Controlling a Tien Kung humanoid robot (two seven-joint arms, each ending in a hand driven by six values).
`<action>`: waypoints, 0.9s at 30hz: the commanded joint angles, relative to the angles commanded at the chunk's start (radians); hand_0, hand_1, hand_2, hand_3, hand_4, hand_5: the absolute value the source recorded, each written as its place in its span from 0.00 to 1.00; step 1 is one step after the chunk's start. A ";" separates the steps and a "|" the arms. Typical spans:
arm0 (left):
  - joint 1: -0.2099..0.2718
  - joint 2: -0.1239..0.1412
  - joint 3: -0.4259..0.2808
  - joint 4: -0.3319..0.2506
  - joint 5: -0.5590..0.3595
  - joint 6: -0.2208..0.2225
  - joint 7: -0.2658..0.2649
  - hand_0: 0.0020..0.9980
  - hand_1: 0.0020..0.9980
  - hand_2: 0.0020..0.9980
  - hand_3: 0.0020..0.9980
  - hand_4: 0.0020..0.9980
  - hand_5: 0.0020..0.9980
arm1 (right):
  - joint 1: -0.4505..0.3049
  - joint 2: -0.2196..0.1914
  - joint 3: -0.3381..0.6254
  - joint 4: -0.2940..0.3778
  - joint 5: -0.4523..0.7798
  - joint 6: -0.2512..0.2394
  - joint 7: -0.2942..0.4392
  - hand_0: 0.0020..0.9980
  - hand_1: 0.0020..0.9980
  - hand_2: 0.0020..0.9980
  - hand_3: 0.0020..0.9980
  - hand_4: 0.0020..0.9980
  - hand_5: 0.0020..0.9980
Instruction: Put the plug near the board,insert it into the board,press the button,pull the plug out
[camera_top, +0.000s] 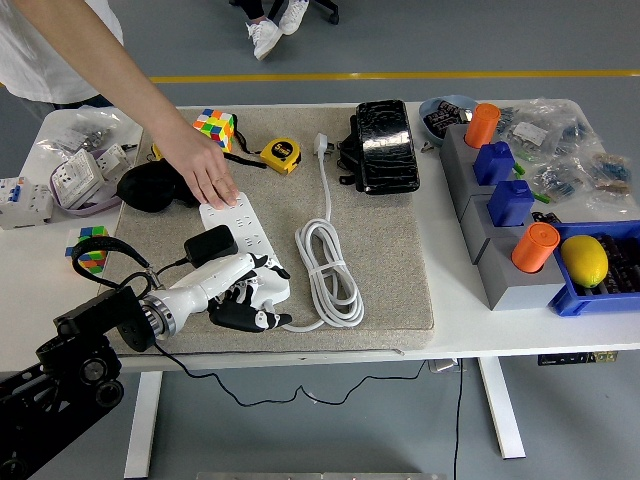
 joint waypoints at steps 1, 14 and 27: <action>-0.001 0.001 0.001 0.000 0.001 -0.005 0.009 0.05 0.09 0.16 0.83 0.77 0.00 | 0.001 -0.001 0.000 0.000 0.000 0.000 0.000 0.56 0.65 0.66 0.54 0.92 0.46; 0.004 0.020 -0.007 -0.018 0.013 -0.070 0.119 0.05 0.10 0.16 0.89 0.78 0.00 | 0.002 -0.004 -0.003 0.000 0.001 0.000 0.000 0.56 0.65 0.65 0.54 0.92 0.46; 0.008 0.027 -0.012 -0.012 0.021 -0.086 0.141 0.05 0.10 0.17 0.88 0.80 0.00 | 0.000 -0.003 0.001 0.001 -0.001 0.000 0.001 0.56 0.65 0.65 0.54 0.92 0.46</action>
